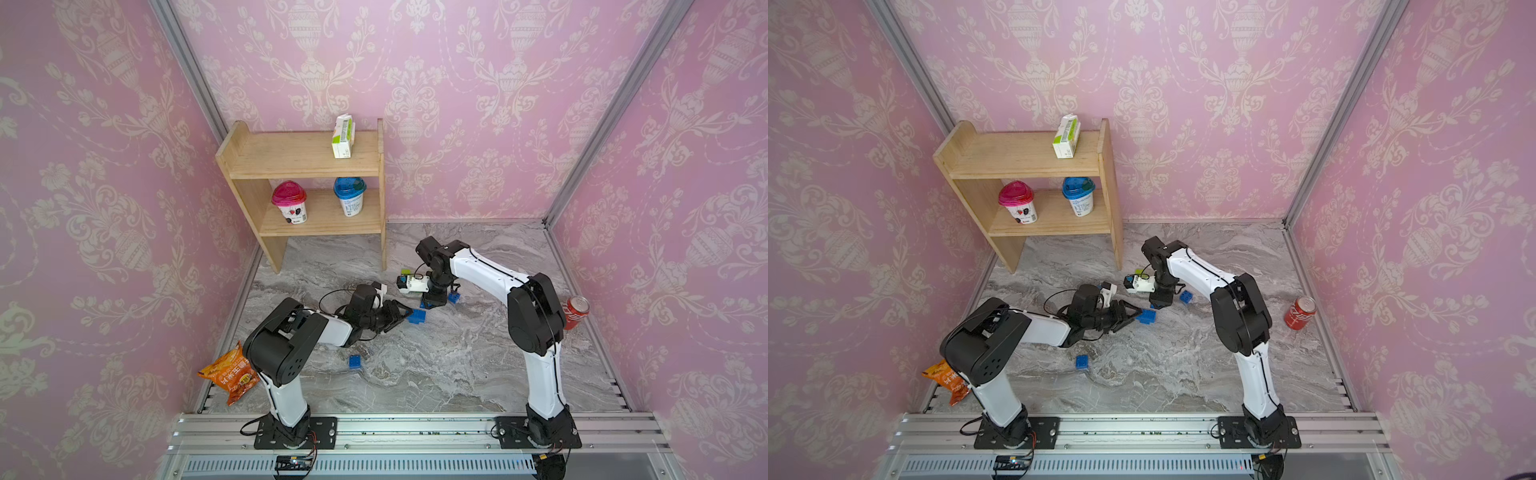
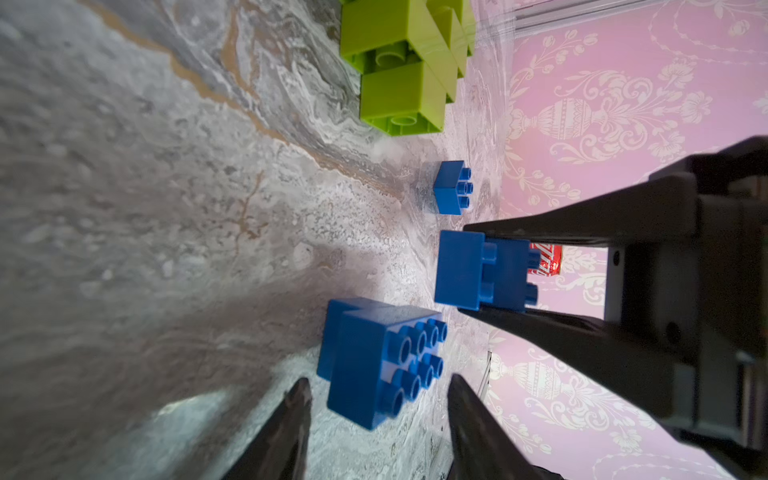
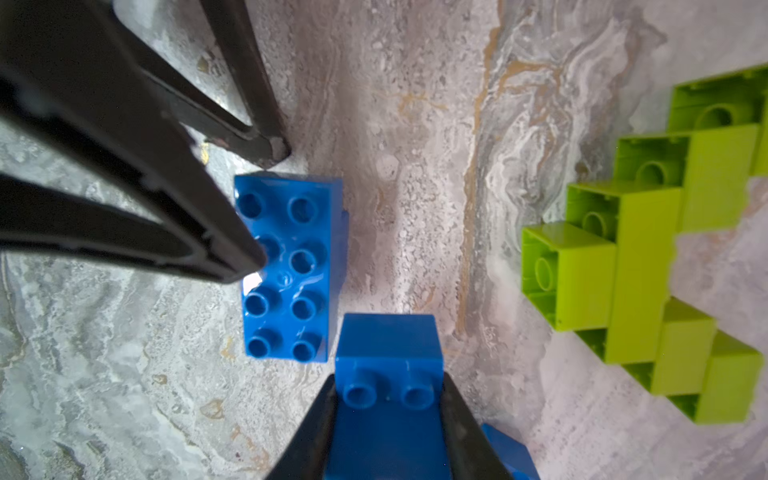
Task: Assemble the letter v with lego
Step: Adjust the lego brick at the center of the board, then assemble the lego brick with the lego brick.
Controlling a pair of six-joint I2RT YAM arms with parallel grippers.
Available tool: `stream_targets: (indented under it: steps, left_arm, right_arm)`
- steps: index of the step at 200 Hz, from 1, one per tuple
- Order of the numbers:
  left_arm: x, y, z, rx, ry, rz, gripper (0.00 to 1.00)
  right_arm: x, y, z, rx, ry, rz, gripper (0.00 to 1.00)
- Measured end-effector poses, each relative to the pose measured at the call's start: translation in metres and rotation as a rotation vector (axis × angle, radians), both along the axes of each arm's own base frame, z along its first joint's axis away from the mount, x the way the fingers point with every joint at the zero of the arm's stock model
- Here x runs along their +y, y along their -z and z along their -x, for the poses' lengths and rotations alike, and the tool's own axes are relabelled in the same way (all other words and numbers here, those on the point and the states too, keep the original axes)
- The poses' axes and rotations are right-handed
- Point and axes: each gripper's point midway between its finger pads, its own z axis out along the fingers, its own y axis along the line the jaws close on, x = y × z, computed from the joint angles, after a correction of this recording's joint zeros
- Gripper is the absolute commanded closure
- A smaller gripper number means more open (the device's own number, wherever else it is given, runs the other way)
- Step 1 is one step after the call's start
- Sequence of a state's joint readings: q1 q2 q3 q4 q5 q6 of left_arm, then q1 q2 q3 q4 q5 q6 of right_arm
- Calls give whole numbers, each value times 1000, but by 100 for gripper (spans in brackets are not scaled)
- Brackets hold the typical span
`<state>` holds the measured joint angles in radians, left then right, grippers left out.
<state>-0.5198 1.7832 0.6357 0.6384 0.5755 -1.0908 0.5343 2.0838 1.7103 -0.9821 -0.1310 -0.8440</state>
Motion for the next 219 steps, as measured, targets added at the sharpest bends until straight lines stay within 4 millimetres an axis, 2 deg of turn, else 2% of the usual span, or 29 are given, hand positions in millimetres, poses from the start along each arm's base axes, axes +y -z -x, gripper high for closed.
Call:
stream_targets:
  steps: [42, 69, 101, 151, 219]
  left_arm:
    - [0, 5, -1, 5, 0, -2, 54]
    - [-1, 9, 0, 15, 2, -5, 56]
    - [-2, 8, -1, 5, 4, 3, 58]
    - [-2, 6, -2, -2, 4, 8, 63]
    - [-3, 5, -3, -7, 5, 11, 64]
  right_arm:
    - [-11, -18, 1, -28, 33, -22, 100]
    - [-17, -27, 11, -26, 44, -40, 100]
    - [-15, -31, 23, -14, 36, -53, 100]
    - [-2, -28, 38, 7, 1, -42, 100]
    - [-1, -15, 45, 45, 0, -13, 100]
